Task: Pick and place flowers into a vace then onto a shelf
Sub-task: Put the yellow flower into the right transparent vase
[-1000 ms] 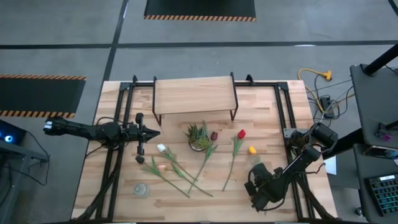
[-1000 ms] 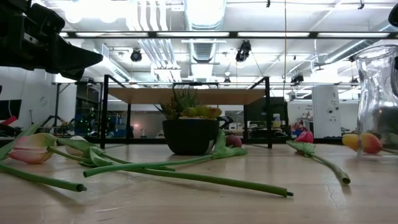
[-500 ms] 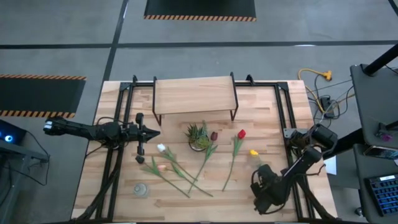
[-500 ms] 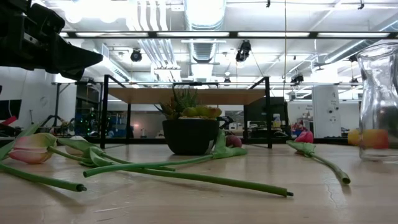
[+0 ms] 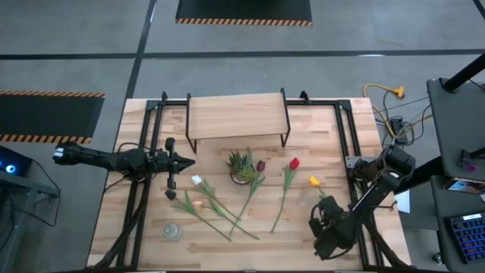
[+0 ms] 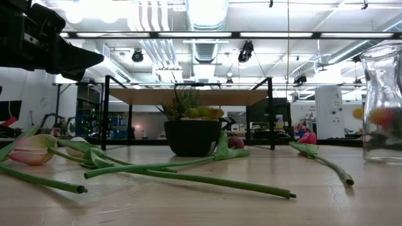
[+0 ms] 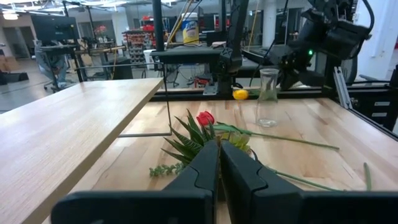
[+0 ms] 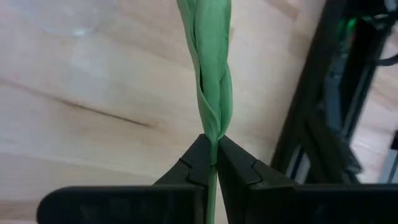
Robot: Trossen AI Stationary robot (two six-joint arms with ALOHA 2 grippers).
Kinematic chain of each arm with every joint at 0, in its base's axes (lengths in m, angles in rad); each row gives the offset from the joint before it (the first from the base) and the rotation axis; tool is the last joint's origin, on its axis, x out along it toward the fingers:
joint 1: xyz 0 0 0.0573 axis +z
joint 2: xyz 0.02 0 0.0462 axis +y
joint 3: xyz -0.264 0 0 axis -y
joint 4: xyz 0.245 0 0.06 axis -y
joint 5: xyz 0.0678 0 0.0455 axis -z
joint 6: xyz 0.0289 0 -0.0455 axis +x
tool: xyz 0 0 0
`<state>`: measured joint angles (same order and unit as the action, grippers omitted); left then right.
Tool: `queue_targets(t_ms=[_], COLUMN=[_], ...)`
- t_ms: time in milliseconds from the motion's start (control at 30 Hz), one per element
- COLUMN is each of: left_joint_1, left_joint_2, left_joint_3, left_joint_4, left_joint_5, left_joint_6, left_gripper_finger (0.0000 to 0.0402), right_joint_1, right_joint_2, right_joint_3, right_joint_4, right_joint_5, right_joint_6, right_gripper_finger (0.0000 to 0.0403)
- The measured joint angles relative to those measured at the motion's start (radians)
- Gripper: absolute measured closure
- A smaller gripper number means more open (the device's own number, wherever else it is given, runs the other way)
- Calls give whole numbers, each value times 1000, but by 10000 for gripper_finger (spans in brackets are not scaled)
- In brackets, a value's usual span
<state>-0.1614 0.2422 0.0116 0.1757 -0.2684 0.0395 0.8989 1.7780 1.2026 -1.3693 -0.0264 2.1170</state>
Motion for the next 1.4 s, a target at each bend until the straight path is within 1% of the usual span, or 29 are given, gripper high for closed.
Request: queue_targets(t_ms=[167,333,367,467,533,633,867,933,1067,1233,1333,1400], left_joint_1=[0,0,0,0,0,0,0,0,0,0,0,0], left_joint_2=[0,0,0,0,0,0,-1,-1,-1,-1,-1,-1], left_joint_3=[0,0,0,0,0,0,0,0,0,0,0,0], left_joint_4=[0,0,0,0,0,0,0,0,0,0,0,0], left_joint_5=[0,0,0,0,0,0,0,0,0,0,0,0], left_joint_6=[0,0,0,0,0,0,0,0,0,0,0,0], left_gripper_finger=[402,402,402,402,402,402,402,402,402,402,402,402], right_joint_1=[1,0,1,2,2,2,2,2,2,2,2,2], right_joint_2=[-39,-67,-78,-122,-152,-193,-251,-261,-283,-310,-330,-346], right_joint_3=[52,120,128,148,156,158,152,152,151,151,151,151], right_joint_4=[-84,-207,-200,-204,-201,-201,-202,-202,-202,-194,-174,-136], right_joint_5=[1,6,19,111,150,186,222,257,372,624,758,856], right_joint_6=[0,5,-2,-19,-18,-16,-49,-72,-128,-190,-255,-326], right_gripper_finger=[390,390,390,390,390,390,390,390,390,390,390,390])
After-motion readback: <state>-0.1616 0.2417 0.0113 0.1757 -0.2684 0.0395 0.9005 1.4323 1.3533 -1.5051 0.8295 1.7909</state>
